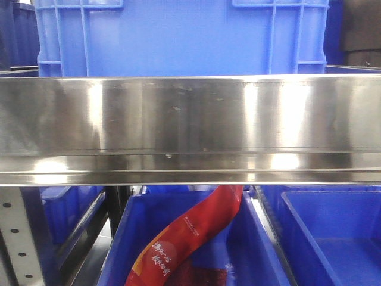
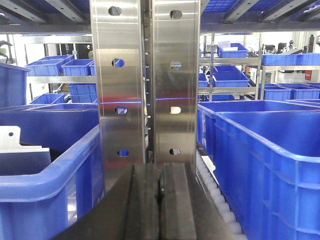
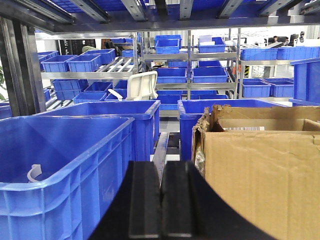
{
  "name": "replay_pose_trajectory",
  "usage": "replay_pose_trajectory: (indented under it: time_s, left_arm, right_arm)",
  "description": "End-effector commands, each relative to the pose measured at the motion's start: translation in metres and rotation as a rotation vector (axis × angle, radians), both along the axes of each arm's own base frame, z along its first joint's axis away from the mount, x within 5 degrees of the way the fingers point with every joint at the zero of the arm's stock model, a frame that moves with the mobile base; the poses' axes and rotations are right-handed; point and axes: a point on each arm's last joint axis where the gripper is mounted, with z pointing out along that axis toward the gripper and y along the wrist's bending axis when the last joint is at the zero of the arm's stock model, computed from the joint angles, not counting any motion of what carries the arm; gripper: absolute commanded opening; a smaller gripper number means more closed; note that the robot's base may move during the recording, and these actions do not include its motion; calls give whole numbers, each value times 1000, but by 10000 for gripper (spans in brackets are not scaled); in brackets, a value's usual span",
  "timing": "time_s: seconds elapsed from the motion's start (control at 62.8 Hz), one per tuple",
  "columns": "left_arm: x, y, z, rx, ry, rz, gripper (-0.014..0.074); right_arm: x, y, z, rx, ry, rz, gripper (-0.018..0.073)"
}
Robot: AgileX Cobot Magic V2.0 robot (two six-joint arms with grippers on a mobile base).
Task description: Grab PVC pipe and place in blue bin
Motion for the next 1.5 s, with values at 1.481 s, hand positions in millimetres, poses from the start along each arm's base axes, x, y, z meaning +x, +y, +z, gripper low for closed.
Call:
replay_pose_trajectory:
  time_s: [1.481]
  left_arm:
    - [-1,0,3,2,-34,0,-111]
  right_arm:
    - [-40,-8,-156,-28,-6,-67,-165]
